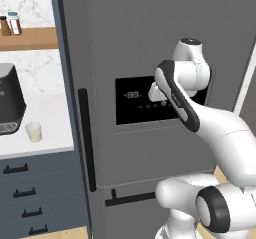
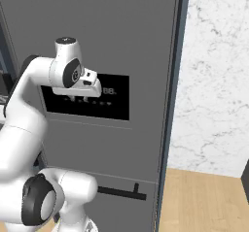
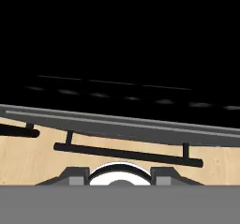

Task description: Grab a lemon wedge from the fridge and one ice cube from the ice bowl, and put them in the glass of lemonade.

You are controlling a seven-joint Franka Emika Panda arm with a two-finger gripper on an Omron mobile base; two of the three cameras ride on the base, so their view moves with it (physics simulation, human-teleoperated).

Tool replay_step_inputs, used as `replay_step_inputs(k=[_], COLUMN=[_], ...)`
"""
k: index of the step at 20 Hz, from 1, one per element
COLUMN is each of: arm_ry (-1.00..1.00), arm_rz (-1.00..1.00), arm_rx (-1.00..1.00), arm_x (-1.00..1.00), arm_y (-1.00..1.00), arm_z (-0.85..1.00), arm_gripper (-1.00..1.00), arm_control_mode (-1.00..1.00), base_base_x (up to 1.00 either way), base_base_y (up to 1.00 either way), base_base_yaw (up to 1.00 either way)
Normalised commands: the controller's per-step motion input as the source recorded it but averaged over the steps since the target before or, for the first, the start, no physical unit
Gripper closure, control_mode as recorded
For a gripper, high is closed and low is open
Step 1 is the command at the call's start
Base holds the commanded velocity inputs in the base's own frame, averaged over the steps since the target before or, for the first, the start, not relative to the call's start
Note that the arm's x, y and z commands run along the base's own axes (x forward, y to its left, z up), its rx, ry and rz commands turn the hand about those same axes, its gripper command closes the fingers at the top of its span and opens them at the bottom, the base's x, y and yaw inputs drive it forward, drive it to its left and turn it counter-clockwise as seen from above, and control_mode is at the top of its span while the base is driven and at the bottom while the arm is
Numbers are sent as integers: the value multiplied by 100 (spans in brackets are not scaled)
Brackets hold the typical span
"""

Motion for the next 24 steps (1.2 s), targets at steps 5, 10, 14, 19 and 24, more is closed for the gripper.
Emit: replay_step_inputs(k=[5, 10, 14, 19, 24], arm_ry=[0, -3, 4, 1, 0], arm_rz=[0, 11, 12, 0, 0], arm_rx=[0, -1, 0, 1, 0], arm_x=[-27, -81, -59, -10, -6], arm_y=[8, 20, 0, 0, 10], arm_z=[-11, -34, -29, -14, 0], arm_gripper=[-100, -100, -100, -100, -100], arm_control_mode=[-100, -100, -100, -100, 100], base_base_x=[0, 0, 0, 0, -6], base_base_y=[0, 0, 0, 0, 20], base_base_yaw=[0, 0, 0, 0, 0])
